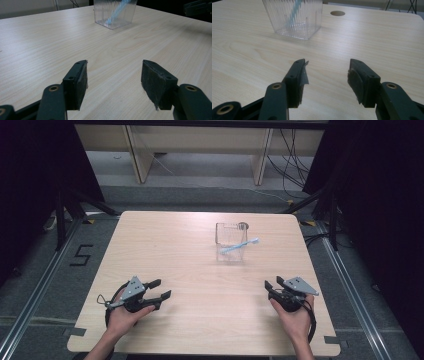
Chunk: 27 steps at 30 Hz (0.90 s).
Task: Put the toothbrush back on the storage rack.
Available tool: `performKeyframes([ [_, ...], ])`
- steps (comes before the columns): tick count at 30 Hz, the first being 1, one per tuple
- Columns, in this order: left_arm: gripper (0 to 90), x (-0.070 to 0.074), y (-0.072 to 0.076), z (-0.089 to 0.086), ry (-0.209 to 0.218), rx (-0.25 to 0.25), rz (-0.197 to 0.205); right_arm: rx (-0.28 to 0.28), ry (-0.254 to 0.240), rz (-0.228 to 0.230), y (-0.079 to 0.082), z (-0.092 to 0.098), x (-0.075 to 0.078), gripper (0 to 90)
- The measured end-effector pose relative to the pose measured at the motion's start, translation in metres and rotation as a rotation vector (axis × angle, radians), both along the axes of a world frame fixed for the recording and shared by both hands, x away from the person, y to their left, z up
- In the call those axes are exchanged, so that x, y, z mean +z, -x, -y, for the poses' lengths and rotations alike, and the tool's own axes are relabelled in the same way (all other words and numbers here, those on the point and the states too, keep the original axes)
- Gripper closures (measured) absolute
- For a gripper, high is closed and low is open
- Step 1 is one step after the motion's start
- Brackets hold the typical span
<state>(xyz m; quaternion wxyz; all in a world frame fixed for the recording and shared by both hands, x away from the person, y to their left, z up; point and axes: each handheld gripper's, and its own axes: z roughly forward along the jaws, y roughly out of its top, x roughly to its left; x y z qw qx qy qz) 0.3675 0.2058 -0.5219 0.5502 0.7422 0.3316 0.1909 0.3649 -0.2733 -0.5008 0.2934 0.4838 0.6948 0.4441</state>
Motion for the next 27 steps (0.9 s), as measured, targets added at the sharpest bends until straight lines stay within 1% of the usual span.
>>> performKeyframes([
  [1, 37.6, 0.000, 0.000, 0.000, 0.000, 0.000, 0.000, -0.002, -0.005, -0.014, 0.002, 0.000, 0.000, 48.3],
  [2, 37.6, 0.000, 0.000, 0.000, -0.001, 0.000, 0.000, 0.006, -0.003, -0.006, 0.002, 0.002, 0.000, 48.2],
  [3, 37.6, 0.000, 0.000, 0.000, 0.000, 0.001, 0.000, -0.008, -0.010, -0.002, 0.004, 0.002, -0.001, 48.1],
  [4, 37.6, 0.000, 0.000, 0.000, 0.006, 0.000, 0.001, 0.001, -0.004, 0.004, 0.005, 0.003, -0.001, 48.1],
  [5, 37.6, 0.000, 0.000, 0.000, 0.003, 0.002, -0.001, -0.013, -0.035, -0.012, 0.007, 0.001, -0.001, 48.1],
  [6, 37.6, 0.000, 0.000, 0.000, 0.001, 0.002, -0.001, -0.016, -0.021, -0.011, 0.009, 0.001, -0.001, 48.1],
  [7, 37.6, 0.000, 0.000, 0.000, 0.002, 0.003, 0.000, -0.008, -0.031, -0.003, 0.010, 0.001, -0.002, 48.0],
  [8, 37.6, 0.000, 0.000, 0.000, 0.000, 0.002, 0.000, -0.003, -0.012, -0.003, 0.011, 0.002, -0.002, 48.0],
  [9, 37.6, 0.000, 0.000, 0.000, 0.000, 0.002, 0.000, -0.002, -0.026, -0.003, 0.011, 0.002, -0.003, 48.0],
  [10, 37.6, 0.000, 0.000, 0.000, 0.000, 0.004, 0.000, -0.003, 0.000, 0.016, 0.012, 0.003, -0.002, 48.0],
  [11, 37.6, 0.000, 0.000, -0.001, 0.001, 0.005, -0.001, -0.011, -0.003, 0.010, 0.013, 0.003, -0.002, 48.0],
  [12, 37.6, 0.000, 0.000, -0.001, 0.000, 0.005, -0.002, -0.005, -0.032, 0.009, 0.014, 0.003, -0.003, 48.0],
  [13, 37.5, 0.000, 0.000, -0.001, 0.000, 0.005, -0.001, -0.016, -0.023, 0.004, 0.016, 0.003, -0.002, 48.0],
  [14, 37.5, 0.000, 0.000, -0.001, -0.001, 0.005, -0.001, -0.012, -0.041, 0.004, 0.017, 0.002, -0.003, 47.9],
  [15, 37.6, 0.000, 0.000, -0.001, 0.000, 0.005, -0.001, -0.008, -0.003, 0.025, 0.017, 0.004, -0.002, 47.9],
  [16, 37.6, 0.000, 0.000, -0.001, 0.000, 0.006, -0.002, -0.019, -0.049, 0.004, 0.019, 0.001, -0.003, 47.8],
  [17, 37.5, 0.000, 0.000, -0.001, 0.000, 0.005, -0.002, -0.006, -0.024, 0.017, 0.019, 0.003, -0.002, 47.8],
  [18, 37.6, 0.000, 0.000, -0.001, 0.001, 0.006, -0.003, -0.008, -0.018, 0.023, 0.020, 0.004, -0.002, 47.8],
  [19, 37.5, 0.000, 0.000, -0.001, 0.001, 0.005, -0.002, -0.004, -0.034, 0.008, 0.022, 0.003, -0.002, 47.8],
  [20, 37.5, 0.000, 0.000, -0.001, 0.000, 0.005, -0.002, -0.008, -0.031, 0.019, 0.022, 0.003, -0.003, 47.7],
  [21, 37.6, 0.000, 0.000, -0.001, 0.000, 0.004, -0.001, -0.011, -0.012, 0.017, 0.023, 0.003, -0.003, 47.7],
  [22, 37.5, 0.000, 0.000, -0.001, 0.001, 0.004, -0.001, -0.009, -0.021, 0.028, 0.022, 0.002, -0.005, 47.7],
  [23, 37.5, 0.000, 0.000, -0.001, 0.008, 0.002, 0.002, -0.025, -0.045, -0.005, 0.026, 0.000, -0.004, 47.7],
  [24, 37.5, -0.001, 0.000, -0.001, 0.013, -0.002, 0.003, -0.006, -0.016, 0.014, 0.025, 0.002, -0.004, 47.6],
  [25, 37.5, 0.000, 0.000, -0.001, 0.001, 0.005, -0.004, 0.001, -0.045, 0.014, 0.025, -0.001, -0.005, 47.5],
  [27, 37.5, 0.000, 0.000, -0.001, 0.003, 0.003, -0.004, -0.005, -0.026, 0.027, 0.026, -0.001, -0.004, 47.5],
])
